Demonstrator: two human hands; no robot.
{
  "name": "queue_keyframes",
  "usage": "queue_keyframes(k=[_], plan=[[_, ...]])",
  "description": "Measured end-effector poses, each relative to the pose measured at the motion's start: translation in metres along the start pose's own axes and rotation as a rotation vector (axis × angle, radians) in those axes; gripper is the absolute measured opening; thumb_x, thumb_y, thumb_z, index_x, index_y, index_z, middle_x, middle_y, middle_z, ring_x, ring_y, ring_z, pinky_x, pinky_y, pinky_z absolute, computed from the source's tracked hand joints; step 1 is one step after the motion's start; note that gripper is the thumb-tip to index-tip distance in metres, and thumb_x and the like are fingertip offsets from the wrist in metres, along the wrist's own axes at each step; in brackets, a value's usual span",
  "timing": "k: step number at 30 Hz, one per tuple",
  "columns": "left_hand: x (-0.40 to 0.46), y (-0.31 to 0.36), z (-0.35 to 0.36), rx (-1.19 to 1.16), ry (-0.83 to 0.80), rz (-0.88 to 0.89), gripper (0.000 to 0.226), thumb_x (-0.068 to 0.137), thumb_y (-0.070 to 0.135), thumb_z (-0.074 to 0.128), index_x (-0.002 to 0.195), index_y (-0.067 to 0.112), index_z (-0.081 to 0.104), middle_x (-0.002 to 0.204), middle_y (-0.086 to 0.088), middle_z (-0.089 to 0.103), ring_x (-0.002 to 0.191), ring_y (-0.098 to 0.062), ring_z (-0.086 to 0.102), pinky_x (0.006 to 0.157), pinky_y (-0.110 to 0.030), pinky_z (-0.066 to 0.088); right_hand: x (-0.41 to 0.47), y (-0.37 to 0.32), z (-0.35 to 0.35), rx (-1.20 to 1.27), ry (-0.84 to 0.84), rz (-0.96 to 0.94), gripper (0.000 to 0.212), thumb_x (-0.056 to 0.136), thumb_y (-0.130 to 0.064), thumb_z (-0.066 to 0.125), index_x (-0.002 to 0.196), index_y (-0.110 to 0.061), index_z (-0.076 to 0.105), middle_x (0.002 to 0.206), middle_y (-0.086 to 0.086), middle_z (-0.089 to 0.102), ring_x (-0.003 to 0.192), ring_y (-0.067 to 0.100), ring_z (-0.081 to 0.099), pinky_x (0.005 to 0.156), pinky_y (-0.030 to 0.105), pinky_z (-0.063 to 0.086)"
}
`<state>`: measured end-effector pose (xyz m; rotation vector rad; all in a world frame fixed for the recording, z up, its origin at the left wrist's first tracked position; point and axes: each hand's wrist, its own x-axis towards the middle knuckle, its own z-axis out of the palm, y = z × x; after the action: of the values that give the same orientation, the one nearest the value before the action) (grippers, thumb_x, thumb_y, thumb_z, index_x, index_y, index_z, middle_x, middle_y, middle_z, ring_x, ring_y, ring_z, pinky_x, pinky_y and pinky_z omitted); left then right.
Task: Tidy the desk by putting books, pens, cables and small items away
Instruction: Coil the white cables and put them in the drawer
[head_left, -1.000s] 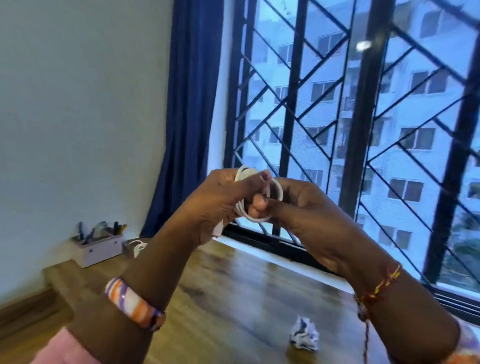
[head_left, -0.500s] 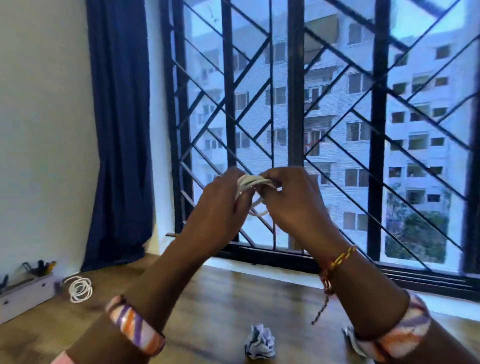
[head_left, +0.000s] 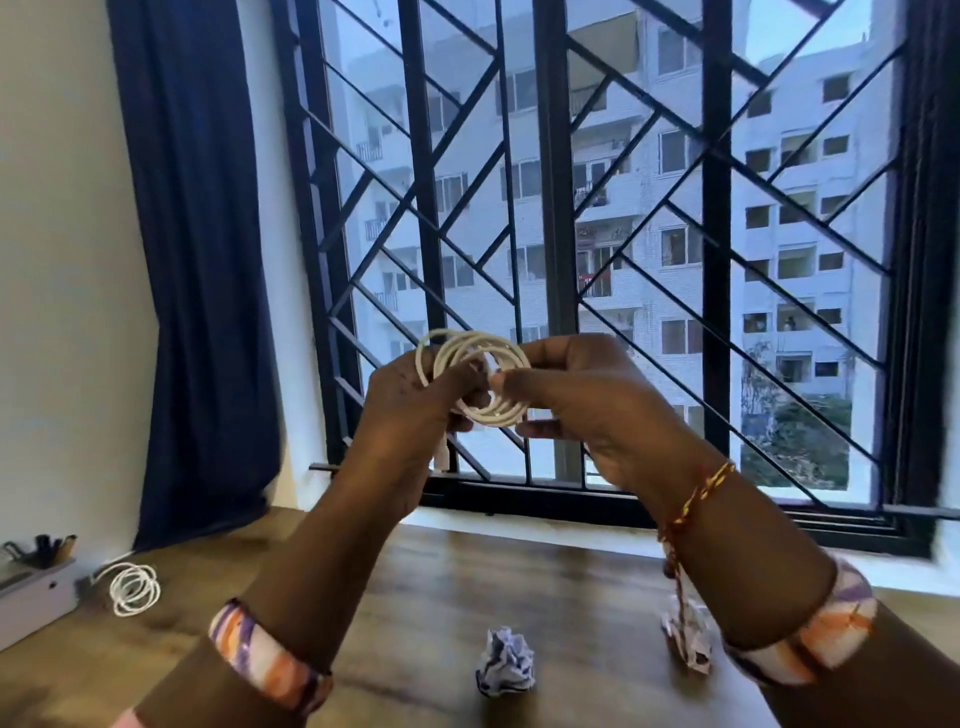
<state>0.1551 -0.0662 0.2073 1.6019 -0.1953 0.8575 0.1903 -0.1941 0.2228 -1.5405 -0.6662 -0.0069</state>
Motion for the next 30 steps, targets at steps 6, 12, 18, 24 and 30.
queue_keyframes(k=[6,12,18,24,30], plan=[[-0.008,-0.004,-0.006,-0.041,0.115,0.136,0.023,0.081,-0.004,0.061,0.077,0.018,0.065,0.065,0.01,0.069,0.065,-0.003,0.065,0.061,-0.013,0.048,-0.008,0.001,0.018,-0.003,-0.092,0.135,0.008,0.085,-0.005,0.059,0.083,0.001,0.063,0.079,0.017,0.069,0.069,0.023,0.068,0.065,0.034,0.057],[-0.022,-0.007,-0.021,0.024,0.003,0.07,0.018,0.081,-0.001,0.064,0.084,0.017,0.066,0.07,0.007,0.07,0.06,-0.001,0.064,0.053,-0.01,0.045,-0.015,0.005,0.03,-0.004,-0.08,0.171,0.011,0.083,0.005,0.053,0.083,0.002,0.063,0.074,0.014,0.069,0.07,0.023,0.066,0.074,0.04,0.056],[-0.029,0.003,-0.051,0.073,-0.1,-0.076,0.009,0.083,0.01,0.063,0.086,0.007,0.071,0.073,-0.008,0.069,0.066,-0.018,0.06,0.065,-0.026,0.045,-0.029,0.003,0.032,0.06,-0.252,0.252,0.01,0.079,0.003,0.059,0.083,-0.004,0.066,0.081,0.011,0.072,0.072,0.016,0.068,0.083,0.044,0.054],[-0.055,0.019,-0.083,-0.015,-0.05,-0.185,0.018,0.082,0.009,0.064,0.089,-0.007,0.067,0.08,-0.017,0.067,0.074,-0.026,0.056,0.074,-0.036,0.043,-0.044,-0.001,0.053,0.081,-0.378,0.299,0.039,0.053,-0.009,0.074,0.091,-0.004,0.067,0.082,0.008,0.073,0.071,0.013,0.069,0.084,0.042,0.053],[-0.086,0.04,-0.125,-0.251,0.007,-0.363,0.01,0.083,0.002,0.058,0.089,-0.003,0.065,0.069,-0.006,0.068,0.058,-0.011,0.065,0.057,-0.02,0.054,-0.068,-0.015,0.094,0.051,-0.458,0.312,0.046,0.052,-0.014,0.076,0.096,-0.003,0.068,0.086,0.007,0.073,0.077,0.013,0.069,0.084,0.041,0.053]])
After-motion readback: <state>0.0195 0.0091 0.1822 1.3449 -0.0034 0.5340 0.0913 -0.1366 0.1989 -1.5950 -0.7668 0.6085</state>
